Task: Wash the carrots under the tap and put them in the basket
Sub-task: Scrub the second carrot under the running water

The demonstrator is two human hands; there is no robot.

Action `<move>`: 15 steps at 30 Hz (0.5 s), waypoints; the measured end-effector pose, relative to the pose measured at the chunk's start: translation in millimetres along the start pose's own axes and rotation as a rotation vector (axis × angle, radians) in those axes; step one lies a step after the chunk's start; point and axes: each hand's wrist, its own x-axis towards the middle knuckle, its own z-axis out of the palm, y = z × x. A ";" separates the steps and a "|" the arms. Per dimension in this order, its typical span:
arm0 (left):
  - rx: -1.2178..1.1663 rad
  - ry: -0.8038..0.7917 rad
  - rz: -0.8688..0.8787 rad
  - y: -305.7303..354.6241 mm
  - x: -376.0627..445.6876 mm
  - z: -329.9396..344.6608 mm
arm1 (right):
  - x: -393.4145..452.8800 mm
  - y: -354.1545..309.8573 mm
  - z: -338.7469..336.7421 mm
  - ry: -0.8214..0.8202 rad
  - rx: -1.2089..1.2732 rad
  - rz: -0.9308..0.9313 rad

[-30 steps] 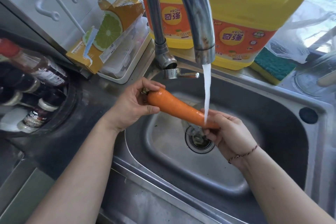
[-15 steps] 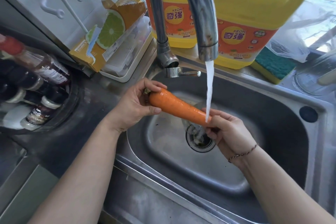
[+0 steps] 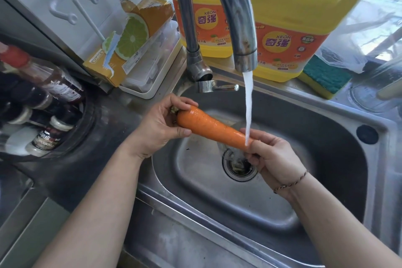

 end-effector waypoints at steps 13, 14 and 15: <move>0.161 0.095 -0.104 -0.1 -5.6 -2.6 | -13.3 -4.9 -10.6 -0.155 -0.161 -0.023; 0.184 0.121 -0.132 -0.3 -5.4 -1.2 | -14.7 -6.8 -11.7 -0.168 -0.191 -0.035; 0.180 0.139 -0.165 -0.9 -5.0 1.0 | -16.0 -9.2 -12.1 -0.180 -0.212 -0.054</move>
